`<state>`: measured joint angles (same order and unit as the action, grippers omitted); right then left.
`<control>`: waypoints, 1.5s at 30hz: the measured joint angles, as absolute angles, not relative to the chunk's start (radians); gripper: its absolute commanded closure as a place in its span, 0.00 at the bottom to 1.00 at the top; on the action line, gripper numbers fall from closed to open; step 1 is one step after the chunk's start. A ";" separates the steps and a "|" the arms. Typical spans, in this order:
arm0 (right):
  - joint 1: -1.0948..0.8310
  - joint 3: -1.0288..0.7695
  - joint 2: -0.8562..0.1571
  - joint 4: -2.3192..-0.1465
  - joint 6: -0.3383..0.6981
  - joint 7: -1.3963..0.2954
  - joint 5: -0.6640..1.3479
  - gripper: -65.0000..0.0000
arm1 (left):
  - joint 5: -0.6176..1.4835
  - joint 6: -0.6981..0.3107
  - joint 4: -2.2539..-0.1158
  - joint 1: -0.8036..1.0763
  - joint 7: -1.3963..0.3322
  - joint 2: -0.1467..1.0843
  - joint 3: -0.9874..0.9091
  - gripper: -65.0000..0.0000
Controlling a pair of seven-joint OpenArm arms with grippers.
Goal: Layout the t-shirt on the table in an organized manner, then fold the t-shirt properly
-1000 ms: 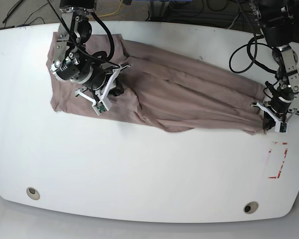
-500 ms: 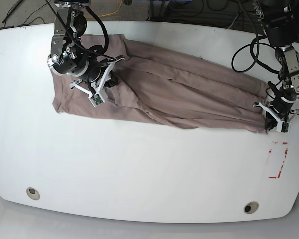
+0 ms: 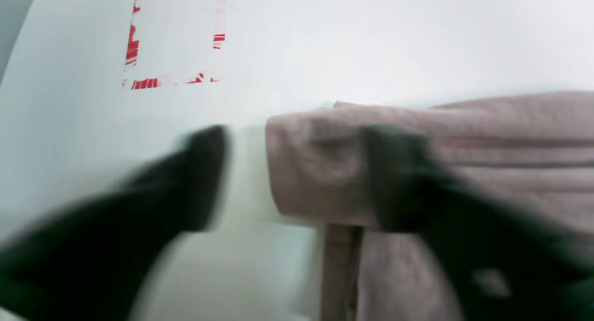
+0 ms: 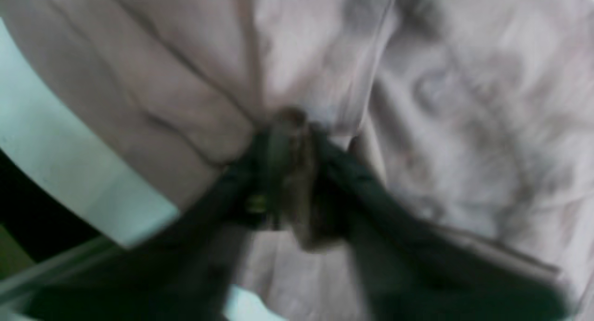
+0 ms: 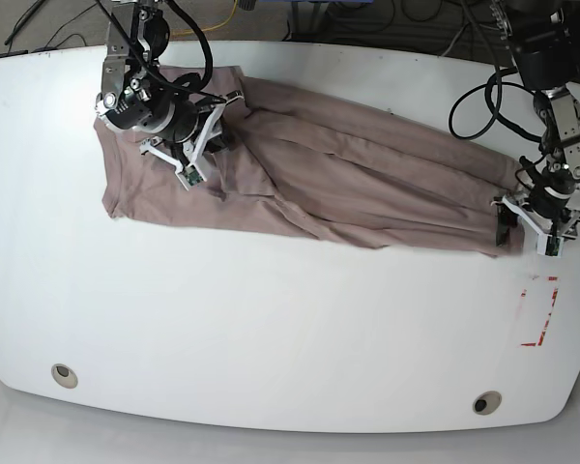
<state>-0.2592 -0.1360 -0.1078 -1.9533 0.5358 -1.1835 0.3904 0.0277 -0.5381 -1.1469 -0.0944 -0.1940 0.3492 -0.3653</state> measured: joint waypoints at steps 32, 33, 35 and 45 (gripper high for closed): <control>-0.203 -0.205 -0.117 -1.954 0.536 -1.131 0.389 0.09 | 0.035 -0.631 -1.314 -0.164 -0.266 0.329 -0.418 0.00; -0.204 -0.205 -0.118 -1.954 0.536 -1.131 0.389 0.09 | 0.036 -0.648 -1.314 -0.164 -0.278 0.317 -0.418 0.00; -0.204 -0.206 -0.120 -1.954 0.536 -1.132 0.385 0.09 | 0.038 -0.681 -1.315 -0.164 -0.305 0.291 -0.416 0.00; -0.204 -0.205 -0.119 -1.954 0.536 -1.131 0.385 0.09 | 0.030 -0.679 -1.261 -0.169 -0.321 0.251 -0.416 0.00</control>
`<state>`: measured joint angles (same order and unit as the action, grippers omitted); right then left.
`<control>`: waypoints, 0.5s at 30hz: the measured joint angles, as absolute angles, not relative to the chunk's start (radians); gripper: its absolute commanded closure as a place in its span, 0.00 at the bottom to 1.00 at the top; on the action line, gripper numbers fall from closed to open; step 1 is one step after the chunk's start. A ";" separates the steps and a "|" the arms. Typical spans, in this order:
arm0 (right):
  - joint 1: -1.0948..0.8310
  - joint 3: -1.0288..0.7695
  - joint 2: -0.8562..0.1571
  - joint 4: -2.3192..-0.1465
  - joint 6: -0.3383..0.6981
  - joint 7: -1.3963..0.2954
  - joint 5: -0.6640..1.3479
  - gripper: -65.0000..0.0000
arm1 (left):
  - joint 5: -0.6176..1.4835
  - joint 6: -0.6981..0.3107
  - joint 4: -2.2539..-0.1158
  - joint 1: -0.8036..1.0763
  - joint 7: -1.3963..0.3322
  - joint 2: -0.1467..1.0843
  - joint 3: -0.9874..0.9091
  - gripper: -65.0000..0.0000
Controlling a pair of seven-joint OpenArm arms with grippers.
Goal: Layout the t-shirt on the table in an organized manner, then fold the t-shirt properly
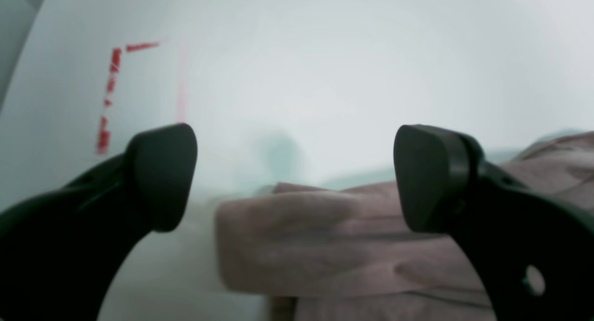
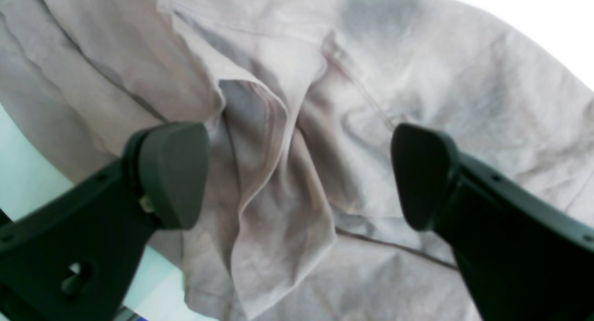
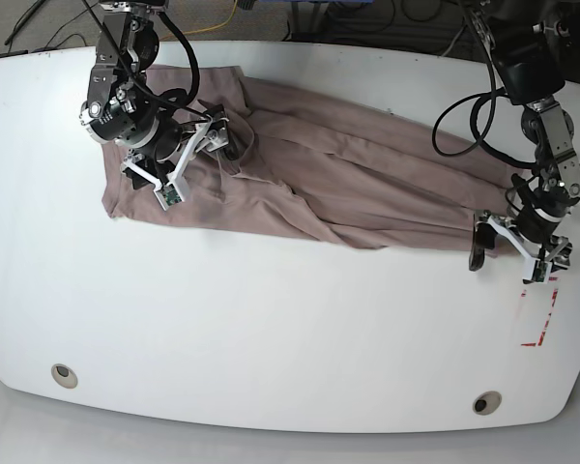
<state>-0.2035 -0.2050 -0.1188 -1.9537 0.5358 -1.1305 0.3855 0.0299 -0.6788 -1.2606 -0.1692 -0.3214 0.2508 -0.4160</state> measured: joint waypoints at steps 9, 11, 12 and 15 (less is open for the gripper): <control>-0.204 -0.204 -0.118 -1.905 0.536 -1.128 0.385 0.09 | 0.023 -0.604 -1.100 -0.242 -0.326 0.252 -0.416 0.00; -0.204 -0.204 -0.119 -1.900 0.535 -1.110 0.384 0.09 | 0.031 -0.604 -1.070 -0.258 -0.312 0.259 -0.417 0.00; -0.204 -0.204 -0.119 -1.899 0.536 -1.102 0.385 0.09 | 0.031 -0.604 -1.060 -0.261 -0.308 0.262 -0.417 0.00; -0.204 -0.204 -0.119 -1.899 0.536 -1.100 0.385 0.09 | 0.031 -0.606 -1.035 -0.257 -0.291 0.267 -0.416 0.00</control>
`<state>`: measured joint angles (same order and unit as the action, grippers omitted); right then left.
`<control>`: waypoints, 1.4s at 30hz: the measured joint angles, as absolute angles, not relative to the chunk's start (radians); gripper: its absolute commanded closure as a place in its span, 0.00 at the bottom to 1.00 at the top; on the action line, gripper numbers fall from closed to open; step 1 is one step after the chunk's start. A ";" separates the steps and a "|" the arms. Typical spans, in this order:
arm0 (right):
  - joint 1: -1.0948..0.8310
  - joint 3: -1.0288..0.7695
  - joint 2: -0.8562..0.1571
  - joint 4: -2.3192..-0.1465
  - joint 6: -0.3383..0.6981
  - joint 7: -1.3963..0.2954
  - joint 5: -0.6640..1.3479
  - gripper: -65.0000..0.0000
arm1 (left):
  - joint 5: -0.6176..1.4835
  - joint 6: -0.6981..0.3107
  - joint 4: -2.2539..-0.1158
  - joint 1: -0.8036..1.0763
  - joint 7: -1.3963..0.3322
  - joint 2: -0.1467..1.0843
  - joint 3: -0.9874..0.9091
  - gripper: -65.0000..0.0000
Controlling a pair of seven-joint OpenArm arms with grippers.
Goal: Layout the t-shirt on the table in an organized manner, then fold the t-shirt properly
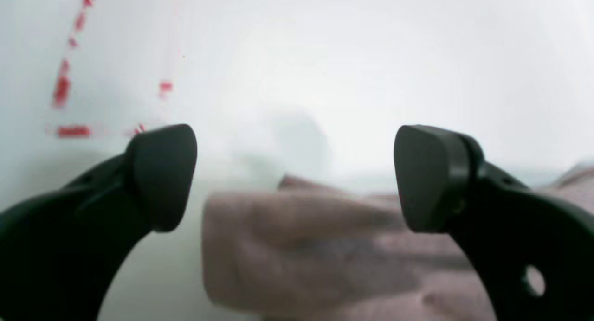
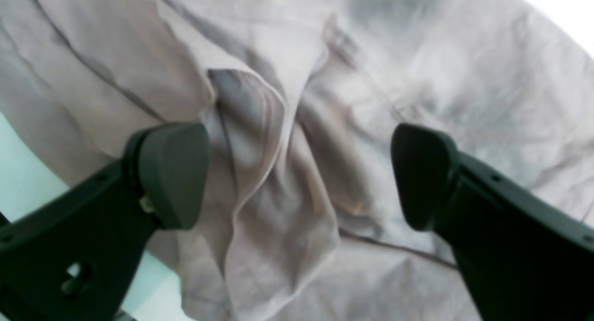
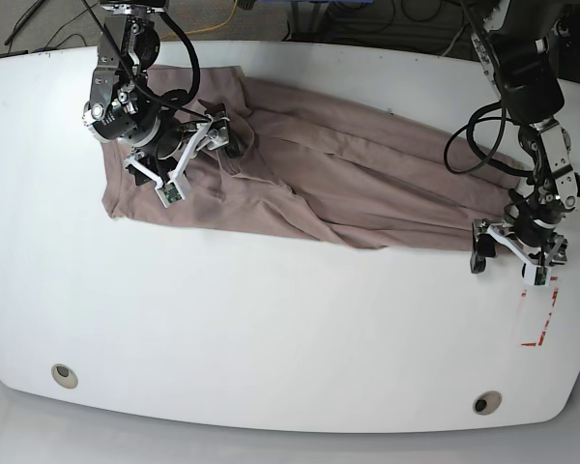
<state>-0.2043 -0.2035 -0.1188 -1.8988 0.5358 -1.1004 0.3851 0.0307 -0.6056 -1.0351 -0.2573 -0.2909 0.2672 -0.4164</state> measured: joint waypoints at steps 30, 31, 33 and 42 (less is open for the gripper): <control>-0.209 -0.206 -0.118 -1.899 0.536 -1.100 0.390 0.09 | 0.027 -0.603 -0.953 -0.216 -0.241 0.271 -0.374 0.00; -0.209 -0.206 -0.118 -1.899 0.536 -1.100 0.389 0.09 | 0.030 -0.602 -0.942 -0.218 -0.233 0.271 -0.374 0.00; -0.209 -0.207 -0.119 -1.898 0.536 -1.100 0.389 0.09 | 0.039 -0.602 -0.920 -0.223 -0.213 0.273 -0.374 0.00; -0.209 -0.208 -0.119 -1.898 0.536 -1.100 0.390 0.09 | 0.046 -0.602 -0.907 -0.228 -0.208 0.277 -0.375 0.12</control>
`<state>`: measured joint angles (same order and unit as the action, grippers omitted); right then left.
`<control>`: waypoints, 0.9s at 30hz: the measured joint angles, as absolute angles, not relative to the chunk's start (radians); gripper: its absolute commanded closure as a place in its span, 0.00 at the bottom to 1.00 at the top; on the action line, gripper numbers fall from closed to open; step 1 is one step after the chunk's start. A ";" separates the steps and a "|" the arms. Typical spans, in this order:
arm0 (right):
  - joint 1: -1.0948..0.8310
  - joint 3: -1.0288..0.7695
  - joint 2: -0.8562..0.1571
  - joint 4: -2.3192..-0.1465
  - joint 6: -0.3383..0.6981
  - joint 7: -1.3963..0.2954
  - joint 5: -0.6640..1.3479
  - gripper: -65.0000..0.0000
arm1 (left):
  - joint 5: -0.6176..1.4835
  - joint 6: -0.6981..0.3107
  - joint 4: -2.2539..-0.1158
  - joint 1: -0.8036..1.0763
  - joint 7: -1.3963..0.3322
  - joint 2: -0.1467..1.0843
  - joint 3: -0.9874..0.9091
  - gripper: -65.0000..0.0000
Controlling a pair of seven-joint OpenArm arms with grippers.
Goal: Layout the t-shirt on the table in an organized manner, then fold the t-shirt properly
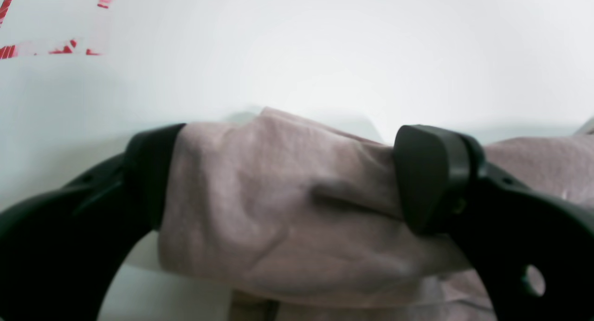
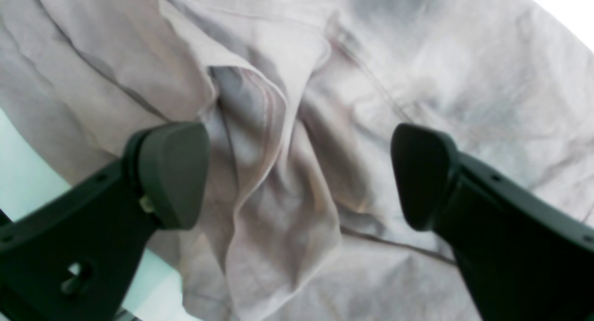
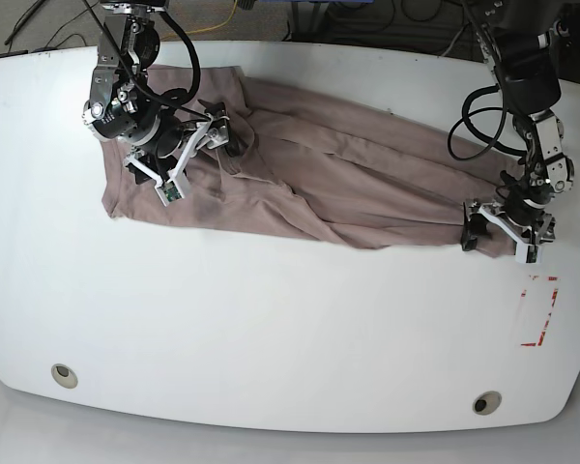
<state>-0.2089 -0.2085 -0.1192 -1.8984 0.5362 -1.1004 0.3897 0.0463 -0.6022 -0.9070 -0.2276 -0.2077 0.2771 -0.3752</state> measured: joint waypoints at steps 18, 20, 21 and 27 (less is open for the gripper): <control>-0.209 -0.208 -0.119 -1.898 0.536 -1.100 0.390 0.09 | 0.047 -0.607 -0.908 -0.226 -0.212 0.274 -0.377 0.99; -0.209 -0.208 -0.119 -1.898 0.536 -1.100 0.390 0.09 | 0.046 -0.609 -0.924 -0.221 -0.213 0.272 -0.377 1.00; -0.209 -0.208 -0.119 -1.898 0.536 -1.100 0.389 0.09 | 0.040 -0.609 -0.937 -0.217 -0.211 0.271 -0.377 1.00; -0.209 -0.207 -0.119 -1.898 0.536 -1.100 0.389 0.09 | 0.031 -0.607 -1.038 -0.155 -0.158 0.270 -0.373 0.94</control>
